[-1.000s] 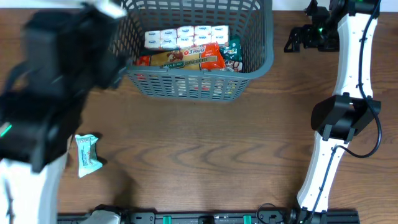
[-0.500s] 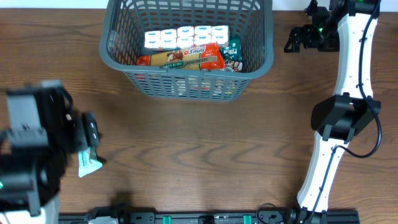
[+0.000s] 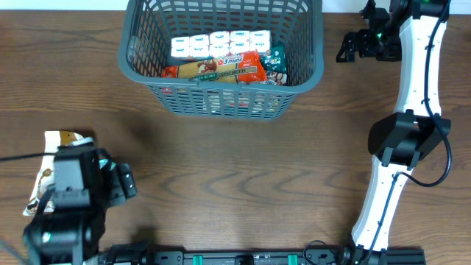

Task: Pack container
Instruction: 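Lower the left gripper onto the mint-green toilet tissue pack and grasp it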

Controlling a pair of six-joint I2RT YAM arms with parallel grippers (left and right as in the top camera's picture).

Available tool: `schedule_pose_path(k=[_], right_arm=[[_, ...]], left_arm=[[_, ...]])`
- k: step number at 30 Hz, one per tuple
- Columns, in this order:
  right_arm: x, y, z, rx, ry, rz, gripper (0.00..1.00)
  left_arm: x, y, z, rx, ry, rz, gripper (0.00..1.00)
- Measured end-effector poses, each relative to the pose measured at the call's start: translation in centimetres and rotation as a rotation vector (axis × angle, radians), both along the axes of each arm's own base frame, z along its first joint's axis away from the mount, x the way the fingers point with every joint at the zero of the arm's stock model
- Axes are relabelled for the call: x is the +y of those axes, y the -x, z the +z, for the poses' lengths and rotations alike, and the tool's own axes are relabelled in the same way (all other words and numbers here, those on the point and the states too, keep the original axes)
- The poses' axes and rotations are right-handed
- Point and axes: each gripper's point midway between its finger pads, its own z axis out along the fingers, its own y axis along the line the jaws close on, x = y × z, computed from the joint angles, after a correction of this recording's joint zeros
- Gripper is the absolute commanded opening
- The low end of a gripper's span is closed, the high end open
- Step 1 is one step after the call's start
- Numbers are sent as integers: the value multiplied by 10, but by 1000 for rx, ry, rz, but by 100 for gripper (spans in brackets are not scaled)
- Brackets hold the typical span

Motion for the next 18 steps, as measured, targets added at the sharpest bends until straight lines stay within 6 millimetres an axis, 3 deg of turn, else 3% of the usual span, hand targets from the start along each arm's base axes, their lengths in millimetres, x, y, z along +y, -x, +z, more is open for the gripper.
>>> schedule_pose_path(k=[8, 12, 18], right_arm=[[0, -1, 0, -4, 3, 8, 99], [0, -1, 0, -6, 4, 14, 99], [0, -2, 1, -13, 7, 22, 99]], left_arm=[[0, -39, -65, 126, 15, 1, 99], [2, -55, -87, 162, 30, 17, 99], [16, -54, -118, 203, 64, 110, 99]])
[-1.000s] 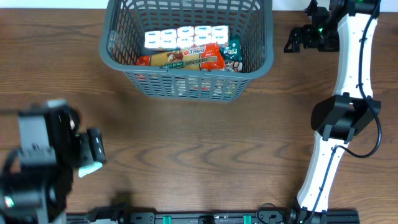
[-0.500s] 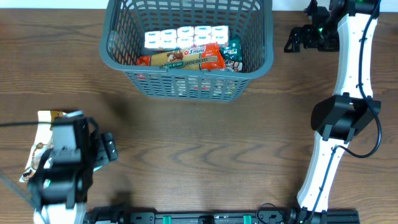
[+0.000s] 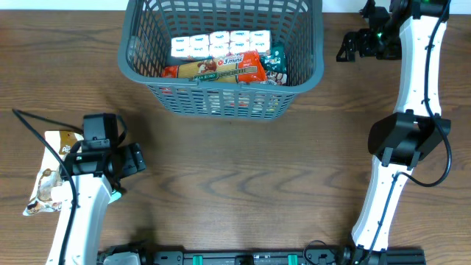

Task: Pack container
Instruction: 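Lower the left gripper onto the mint-green toilet tissue pack and grasp it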

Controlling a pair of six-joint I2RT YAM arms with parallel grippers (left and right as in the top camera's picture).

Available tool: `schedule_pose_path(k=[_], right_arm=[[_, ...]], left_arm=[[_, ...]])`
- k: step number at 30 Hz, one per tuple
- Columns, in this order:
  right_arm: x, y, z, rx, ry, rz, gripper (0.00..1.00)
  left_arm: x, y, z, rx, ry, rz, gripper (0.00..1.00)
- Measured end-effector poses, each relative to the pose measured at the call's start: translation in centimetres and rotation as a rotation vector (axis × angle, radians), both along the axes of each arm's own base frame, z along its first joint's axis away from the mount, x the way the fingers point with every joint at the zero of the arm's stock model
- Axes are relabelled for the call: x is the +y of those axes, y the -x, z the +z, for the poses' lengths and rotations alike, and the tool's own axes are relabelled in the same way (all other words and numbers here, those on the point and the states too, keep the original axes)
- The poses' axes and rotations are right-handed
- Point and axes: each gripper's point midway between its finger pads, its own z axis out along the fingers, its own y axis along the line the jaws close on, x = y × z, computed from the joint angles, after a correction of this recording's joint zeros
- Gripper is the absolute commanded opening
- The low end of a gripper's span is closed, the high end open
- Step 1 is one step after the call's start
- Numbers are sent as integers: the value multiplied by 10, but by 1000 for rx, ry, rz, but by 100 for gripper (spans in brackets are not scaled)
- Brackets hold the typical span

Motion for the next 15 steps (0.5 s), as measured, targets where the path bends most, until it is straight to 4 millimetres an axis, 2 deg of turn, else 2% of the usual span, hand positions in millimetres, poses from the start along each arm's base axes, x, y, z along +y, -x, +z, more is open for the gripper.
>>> schedule_pose_path(k=[4, 11, 15], right_arm=[[0, -1, 0, -4, 2, 5, 99], [0, -1, 0, -6, 2, 8, 99], [0, -1, 0, -5, 2, 8, 99]], left_arm=[[4, 6, -18, -7, 43, 49, 99], [-2, 16, -43, -2, 86, 59, 99], [3, 18, -52, -15, 80, 79, 99]])
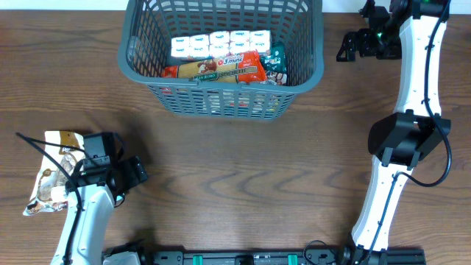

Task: Pack container
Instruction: 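Lower the left gripper onto the mint-green toilet tissue pack and grasp it, then lift the tissue pack with the left gripper and drop it into the basket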

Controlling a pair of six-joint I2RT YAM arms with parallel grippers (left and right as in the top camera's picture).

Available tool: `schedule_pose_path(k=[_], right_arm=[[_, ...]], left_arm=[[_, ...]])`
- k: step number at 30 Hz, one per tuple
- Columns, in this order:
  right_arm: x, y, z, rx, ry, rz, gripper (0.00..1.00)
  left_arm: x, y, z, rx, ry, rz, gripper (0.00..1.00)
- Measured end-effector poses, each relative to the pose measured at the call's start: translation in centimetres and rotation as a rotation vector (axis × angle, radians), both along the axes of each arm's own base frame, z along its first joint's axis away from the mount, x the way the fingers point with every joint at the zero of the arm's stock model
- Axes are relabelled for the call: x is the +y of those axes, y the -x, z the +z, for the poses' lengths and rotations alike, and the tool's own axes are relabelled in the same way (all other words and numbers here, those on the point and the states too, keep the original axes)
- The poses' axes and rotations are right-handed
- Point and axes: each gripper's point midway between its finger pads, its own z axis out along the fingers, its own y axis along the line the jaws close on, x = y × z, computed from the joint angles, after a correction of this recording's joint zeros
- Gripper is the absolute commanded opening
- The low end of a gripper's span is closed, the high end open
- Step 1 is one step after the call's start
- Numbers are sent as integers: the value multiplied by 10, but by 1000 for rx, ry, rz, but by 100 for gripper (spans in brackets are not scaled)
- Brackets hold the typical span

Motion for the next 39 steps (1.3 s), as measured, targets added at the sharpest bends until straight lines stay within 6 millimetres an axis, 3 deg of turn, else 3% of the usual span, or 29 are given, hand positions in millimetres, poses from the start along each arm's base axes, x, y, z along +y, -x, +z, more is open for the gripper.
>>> schedule_pose_path(k=[11, 14, 20, 22, 25, 27, 29, 30, 35, 39], right_arm=[[1, 5, -1, 23, -4, 0, 99], [1, 6, -1, 23, -4, 0, 99], [1, 8, -2, 34, -5, 0, 99], [1, 9, -2, 36, -6, 0, 99], [1, 9, -2, 37, -6, 0, 99], [1, 9, -2, 37, -6, 0, 99], [1, 9, -2, 37, -6, 0, 99], [1, 9, -2, 37, -6, 0, 99], [1, 9, -2, 40, -6, 0, 99], [1, 10, -2, 41, -6, 0, 99]], left_arm=[[22, 10, -6, -6, 11, 115, 100], [25, 7, -6, -28, 7, 127, 88], [21, 18, -25, -4, 19, 129, 87], [20, 19, -27, -4, 27, 129, 79], [20, 18, -27, -9, 28, 134, 50], [20, 18, -28, -11, 28, 135, 40], [19, 17, -28, -14, 35, 133, 21], [18, 16, -28, -16, 41, 130, 6], [10, 16, -21, -1, 84, 112, 6], [10, 0, 18, -18, 105, 98, 6]])
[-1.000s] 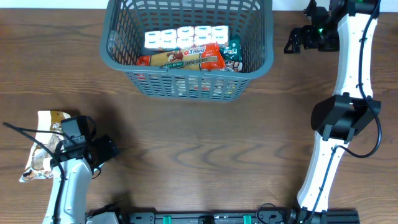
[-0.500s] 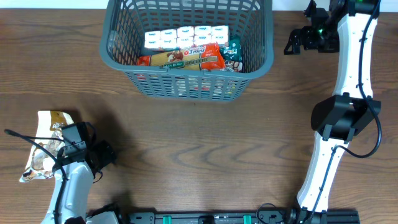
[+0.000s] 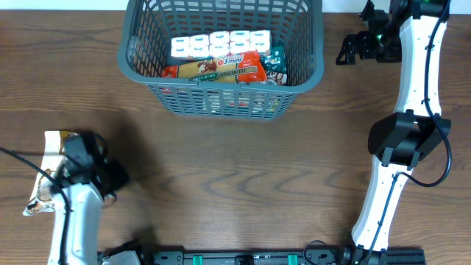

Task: Pack container
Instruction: 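Lift the tissue pack with the left gripper and drop it into the basket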

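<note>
The grey mesh basket [image 3: 221, 96] stands at the table's far middle. Inside it lie a white pack of small boxes [image 3: 221, 43], an orange packet [image 3: 217, 68] and a green packet [image 3: 276, 62]. At the near left a white and brown snack bag [image 3: 40, 195] lies flat on the table. My left gripper [image 3: 99, 175] hangs over the bag's right edge, and the wrist hides its fingers. My right gripper [image 3: 347, 50] is raised at the far right beside the basket, open and holding nothing.
The wooden table's bare top [image 3: 257, 169] stretches between the basket and the front edge. The white right arm [image 3: 412, 88] runs down the right side from its base [image 3: 383, 243]. A black cable [image 3: 22, 158] trails left of the left arm.
My left wrist has shifted left and now lies over the snack bag's right edge, its head turned away from the right. The right arm, the basket and the bag are unchanged.
At first my left arm sat low over the bag at the near left. It then stood farther back and to the right, beside the bag, gripper pointing right. It came nearer after that, and now covers the bag's right side. The right arm stayed still throughout.
</note>
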Controlling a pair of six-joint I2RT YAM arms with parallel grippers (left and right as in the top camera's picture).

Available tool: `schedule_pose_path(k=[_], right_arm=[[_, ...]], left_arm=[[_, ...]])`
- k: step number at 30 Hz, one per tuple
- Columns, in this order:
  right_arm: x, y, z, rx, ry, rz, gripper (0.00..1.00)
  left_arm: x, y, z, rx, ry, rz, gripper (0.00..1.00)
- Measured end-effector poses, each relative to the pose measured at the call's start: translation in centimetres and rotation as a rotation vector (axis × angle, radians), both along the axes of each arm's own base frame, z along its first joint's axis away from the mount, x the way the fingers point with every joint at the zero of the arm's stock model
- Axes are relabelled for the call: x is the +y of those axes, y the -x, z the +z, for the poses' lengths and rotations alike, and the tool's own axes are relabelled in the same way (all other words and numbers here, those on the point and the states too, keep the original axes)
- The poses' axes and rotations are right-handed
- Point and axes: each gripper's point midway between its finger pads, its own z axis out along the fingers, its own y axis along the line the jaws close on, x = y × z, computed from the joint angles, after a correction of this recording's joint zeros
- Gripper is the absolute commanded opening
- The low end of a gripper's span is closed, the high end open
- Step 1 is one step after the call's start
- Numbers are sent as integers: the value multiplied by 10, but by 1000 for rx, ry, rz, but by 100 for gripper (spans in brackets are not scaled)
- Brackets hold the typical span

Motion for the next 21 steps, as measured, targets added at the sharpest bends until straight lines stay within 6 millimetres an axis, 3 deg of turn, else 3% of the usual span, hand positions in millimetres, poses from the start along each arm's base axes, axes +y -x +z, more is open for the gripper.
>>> schedule_pose_path(k=[3, 8, 12, 14, 18, 21], right_arm=[[0, 0, 0, 0, 0, 0, 99], [0, 0, 0, 0, 0, 0, 99], [0, 0, 0, -1, 0, 0, 99], [0, 0, 0, 0, 0, 0, 99], [0, 0, 0, -1, 0, 0, 99], [0, 0, 0, 0, 0, 0, 99]], left_arm=[[5, -27, 58, -73, -16, -12, 6], [10, -70, 183, -278, -72, -49, 5], [-8, -102, 272, -443, -125, -171, 6], [-29, -122, 311, -520, -152, -283, 5], [-83, -160, 352, -609, -225, -573, 6], [-131, -187, 356, -630, -292, -822, 6]])
